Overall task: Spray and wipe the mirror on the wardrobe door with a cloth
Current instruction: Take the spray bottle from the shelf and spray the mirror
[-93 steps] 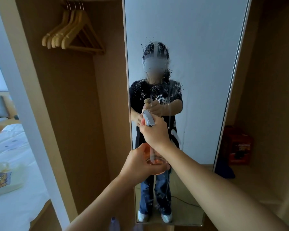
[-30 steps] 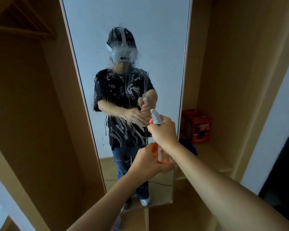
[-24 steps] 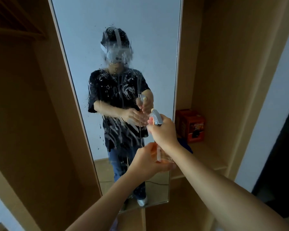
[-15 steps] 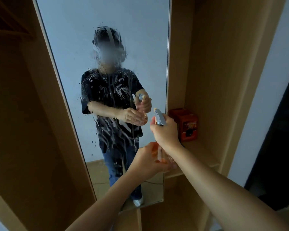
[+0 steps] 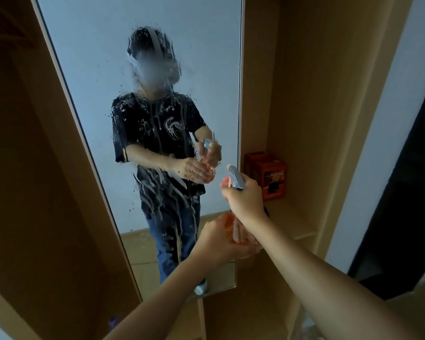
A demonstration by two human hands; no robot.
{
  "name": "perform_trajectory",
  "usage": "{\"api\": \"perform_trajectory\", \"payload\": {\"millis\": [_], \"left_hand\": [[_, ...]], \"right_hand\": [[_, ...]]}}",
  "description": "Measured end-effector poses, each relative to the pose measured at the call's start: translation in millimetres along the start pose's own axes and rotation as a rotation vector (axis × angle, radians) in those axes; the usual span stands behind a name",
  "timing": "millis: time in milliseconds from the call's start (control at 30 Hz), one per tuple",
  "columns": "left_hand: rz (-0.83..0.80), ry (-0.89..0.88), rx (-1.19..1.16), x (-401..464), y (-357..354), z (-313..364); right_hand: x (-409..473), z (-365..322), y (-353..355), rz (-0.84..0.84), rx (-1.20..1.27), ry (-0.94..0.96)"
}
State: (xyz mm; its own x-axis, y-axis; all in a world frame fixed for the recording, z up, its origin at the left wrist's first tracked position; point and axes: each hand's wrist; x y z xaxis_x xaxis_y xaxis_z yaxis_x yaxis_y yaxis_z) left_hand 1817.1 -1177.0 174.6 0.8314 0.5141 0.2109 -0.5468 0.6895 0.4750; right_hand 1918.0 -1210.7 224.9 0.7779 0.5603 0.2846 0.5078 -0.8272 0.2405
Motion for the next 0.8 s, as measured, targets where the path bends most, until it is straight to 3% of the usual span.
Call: {"api": "perform_trajectory", "payload": {"millis": [167,800], "left_hand": [[-0.021,0.053,-0.022,-8.8,-13.7,-22.0],[-0.050,0.173,-0.040,-33.9,-43.0,-55.2]], "right_hand": [[-13.9,20.3,-1.9,-0.070,0.035,-0.030],[-34.3,64.6,-12.0,-0.027,-0.125,-0.208]]}}
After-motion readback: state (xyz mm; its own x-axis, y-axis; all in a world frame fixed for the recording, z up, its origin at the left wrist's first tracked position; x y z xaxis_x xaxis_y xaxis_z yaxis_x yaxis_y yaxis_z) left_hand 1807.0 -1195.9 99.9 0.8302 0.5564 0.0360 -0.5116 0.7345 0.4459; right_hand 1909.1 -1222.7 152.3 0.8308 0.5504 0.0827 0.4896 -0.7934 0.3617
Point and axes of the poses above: each hand's wrist, its own x-axis towards the middle knuckle, its own y-axis out of the back of the hand, z = x × y, and after that the axes turned 5 degrees about -x, right-handed
